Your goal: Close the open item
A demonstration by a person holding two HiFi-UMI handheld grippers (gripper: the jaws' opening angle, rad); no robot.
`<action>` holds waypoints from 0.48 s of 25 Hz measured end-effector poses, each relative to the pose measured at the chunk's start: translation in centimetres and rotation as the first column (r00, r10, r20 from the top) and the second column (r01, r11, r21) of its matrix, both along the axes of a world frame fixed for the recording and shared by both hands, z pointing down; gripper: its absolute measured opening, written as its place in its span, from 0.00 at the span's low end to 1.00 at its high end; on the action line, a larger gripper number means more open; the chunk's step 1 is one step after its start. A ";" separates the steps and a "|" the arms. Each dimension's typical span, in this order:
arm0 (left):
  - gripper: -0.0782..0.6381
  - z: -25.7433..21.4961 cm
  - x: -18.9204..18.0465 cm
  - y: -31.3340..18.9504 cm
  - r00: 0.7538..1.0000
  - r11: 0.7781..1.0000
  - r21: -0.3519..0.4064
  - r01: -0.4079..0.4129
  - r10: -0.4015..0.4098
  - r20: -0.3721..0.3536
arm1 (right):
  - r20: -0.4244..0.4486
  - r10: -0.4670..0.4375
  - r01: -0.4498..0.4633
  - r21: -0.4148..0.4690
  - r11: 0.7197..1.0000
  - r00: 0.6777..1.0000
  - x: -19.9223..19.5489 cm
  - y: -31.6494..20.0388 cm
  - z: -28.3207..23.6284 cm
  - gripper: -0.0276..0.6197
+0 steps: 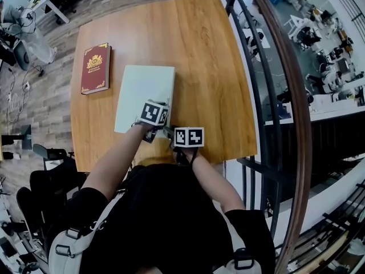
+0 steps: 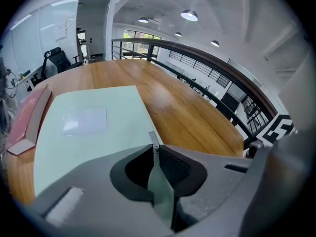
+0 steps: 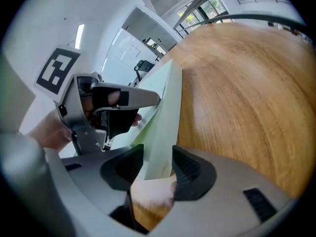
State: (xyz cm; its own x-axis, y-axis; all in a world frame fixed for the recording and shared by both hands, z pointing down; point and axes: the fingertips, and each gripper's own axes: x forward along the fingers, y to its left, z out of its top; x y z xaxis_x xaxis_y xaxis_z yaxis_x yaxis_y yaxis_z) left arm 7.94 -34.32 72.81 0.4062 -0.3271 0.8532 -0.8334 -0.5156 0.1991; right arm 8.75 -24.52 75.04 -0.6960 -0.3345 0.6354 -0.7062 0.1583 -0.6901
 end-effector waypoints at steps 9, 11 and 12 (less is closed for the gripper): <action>0.11 0.0 -1.0 -0.3 0.984 0.997 -0.025 0.072 -0.075 -0.162 | -0.237 0.169 -0.079 0.347 0.934 0.957 6.9 -4.5 -6.7 0.05; 0.11 -0.9 -1.9 -0.7 0.975 0.994 0.000 0.114 -0.112 -0.194 | -0.251 0.200 -0.076 0.430 0.899 0.947 7.3 -5.8 -9.1 0.05; 0.11 -1.7 -2.5 -1.0 0.971 0.990 0.036 0.137 -0.127 -0.203 | -0.256 0.214 -0.072 0.469 0.880 0.943 7.4 -6.3 -10.3 0.05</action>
State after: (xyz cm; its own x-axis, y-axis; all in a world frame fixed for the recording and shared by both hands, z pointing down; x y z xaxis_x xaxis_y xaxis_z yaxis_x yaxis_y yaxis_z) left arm 5.48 -35.27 71.15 0.5173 -0.4286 0.7408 -0.8405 -0.4174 0.3455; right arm 16.15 -30.87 64.77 -0.4248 -0.7126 0.5584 -0.9020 0.2807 -0.3280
